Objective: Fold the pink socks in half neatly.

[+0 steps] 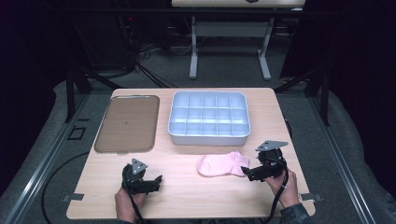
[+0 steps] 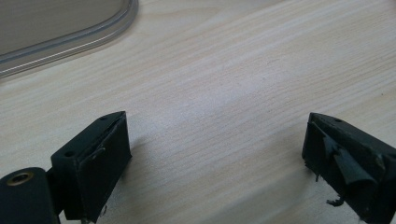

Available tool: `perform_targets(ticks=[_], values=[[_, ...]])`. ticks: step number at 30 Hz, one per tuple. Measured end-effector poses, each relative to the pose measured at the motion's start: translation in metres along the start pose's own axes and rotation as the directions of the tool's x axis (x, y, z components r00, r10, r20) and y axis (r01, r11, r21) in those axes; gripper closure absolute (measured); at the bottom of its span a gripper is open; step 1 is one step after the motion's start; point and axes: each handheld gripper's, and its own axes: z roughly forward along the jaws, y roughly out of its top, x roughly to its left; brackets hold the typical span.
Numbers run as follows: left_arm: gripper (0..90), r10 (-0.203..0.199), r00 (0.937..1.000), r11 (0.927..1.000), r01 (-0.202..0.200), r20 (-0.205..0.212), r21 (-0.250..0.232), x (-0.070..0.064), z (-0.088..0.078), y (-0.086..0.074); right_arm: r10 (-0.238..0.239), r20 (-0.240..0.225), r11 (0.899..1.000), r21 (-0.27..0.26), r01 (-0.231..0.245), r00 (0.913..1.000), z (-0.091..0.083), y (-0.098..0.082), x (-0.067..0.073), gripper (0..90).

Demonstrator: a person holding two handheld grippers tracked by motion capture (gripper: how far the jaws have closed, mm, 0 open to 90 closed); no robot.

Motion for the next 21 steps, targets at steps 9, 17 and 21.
perform_targets(ticks=[9, 17, 21], values=[[7.4, -0.001, 1.0000, 1.0000, 0.001, -0.002, 0.000, 0.000, 0.000, 0.000, -0.062, -0.069, 0.996, 0.051, 0.066, 0.9957, 0.024, 0.022, 0.016, 0.0], [7.6, -0.006, 1.0000, 1.0000, 0.006, -0.008, 0.001, 0.000, 0.000, 0.000, -0.077, -0.122, 0.990, 0.110, 0.090, 0.9896, 0.065, 0.034, 0.027, 5.1], [7.6, -0.008, 0.9999, 1.0000, 0.008, -0.007, 0.000, 0.000, 0.000, 0.000, -0.068, -0.123, 0.986, 0.143, 0.086, 0.9901, 0.083, 0.036, 0.032, 15.4]])
